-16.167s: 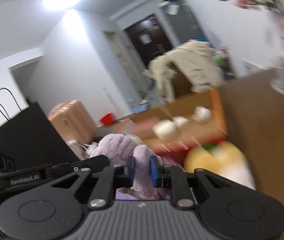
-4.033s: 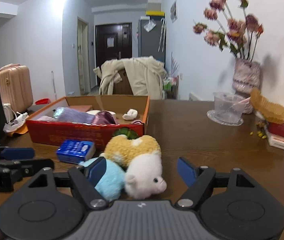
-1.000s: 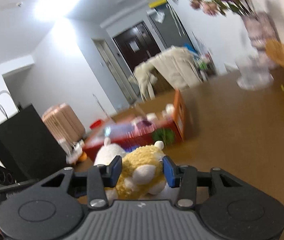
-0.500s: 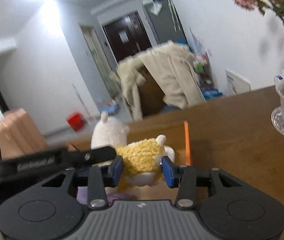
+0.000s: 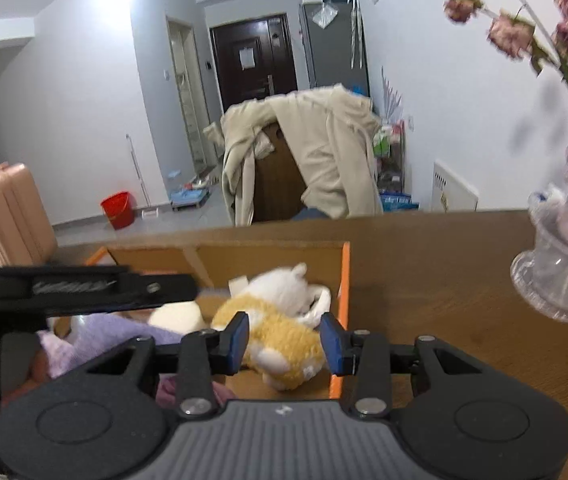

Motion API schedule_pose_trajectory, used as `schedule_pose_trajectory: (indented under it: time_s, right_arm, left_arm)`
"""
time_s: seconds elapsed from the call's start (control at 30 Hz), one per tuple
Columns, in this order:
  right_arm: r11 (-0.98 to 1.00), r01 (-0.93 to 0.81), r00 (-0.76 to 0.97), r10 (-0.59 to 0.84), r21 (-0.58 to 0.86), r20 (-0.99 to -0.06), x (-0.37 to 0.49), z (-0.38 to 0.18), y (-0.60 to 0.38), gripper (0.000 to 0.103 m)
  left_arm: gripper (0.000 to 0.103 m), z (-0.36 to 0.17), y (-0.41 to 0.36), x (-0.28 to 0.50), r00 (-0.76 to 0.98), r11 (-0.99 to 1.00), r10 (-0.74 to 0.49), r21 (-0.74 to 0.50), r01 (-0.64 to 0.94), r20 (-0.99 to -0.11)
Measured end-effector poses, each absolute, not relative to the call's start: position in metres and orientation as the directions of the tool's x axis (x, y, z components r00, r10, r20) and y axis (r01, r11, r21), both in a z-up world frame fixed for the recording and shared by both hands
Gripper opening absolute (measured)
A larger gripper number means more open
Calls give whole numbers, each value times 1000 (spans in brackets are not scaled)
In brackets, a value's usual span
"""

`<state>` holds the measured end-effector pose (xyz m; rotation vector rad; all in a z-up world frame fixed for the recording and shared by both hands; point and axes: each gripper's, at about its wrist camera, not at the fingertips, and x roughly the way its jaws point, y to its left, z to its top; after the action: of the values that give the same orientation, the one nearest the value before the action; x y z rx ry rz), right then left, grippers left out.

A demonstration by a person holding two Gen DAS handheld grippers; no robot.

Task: Organize soft objects
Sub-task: 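Carry the sheep plush into the box and open both tools, then move both tools back toward the light-blue plush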

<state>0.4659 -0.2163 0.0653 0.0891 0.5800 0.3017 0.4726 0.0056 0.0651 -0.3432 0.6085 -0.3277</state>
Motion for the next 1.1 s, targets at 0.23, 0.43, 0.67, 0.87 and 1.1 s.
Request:
schedule_pose_trajectory:
  time_s: [0.23,0.43,0.67,0.87,1.1]
  right_arm:
    - [947,-279,821,321,159,-472,412,101,-231,53]
    - [941,-311,844,338,133,-417,335,105,-232,60]
    - [946,-321,882,319,55,-346,229,78,-219,80]
    - [957,-283,884,288,67,-368,160,43,-212,93]
    - [957,-282,871,284,66,-402,134,32,-200,93]
  left_arm:
    - [56,104,18,394,820,919,-357,-327,222,-447]
    - [67,99,18,294,858,947,-308,-217,236,-411]
    - [90,64,20,183,894,968,-242,-163,193,-378]
    - [102,31,32,118,879,958,-272,-191,212,-391]
    - [102,30,48,109,883,961,-257,-203,190,-394]
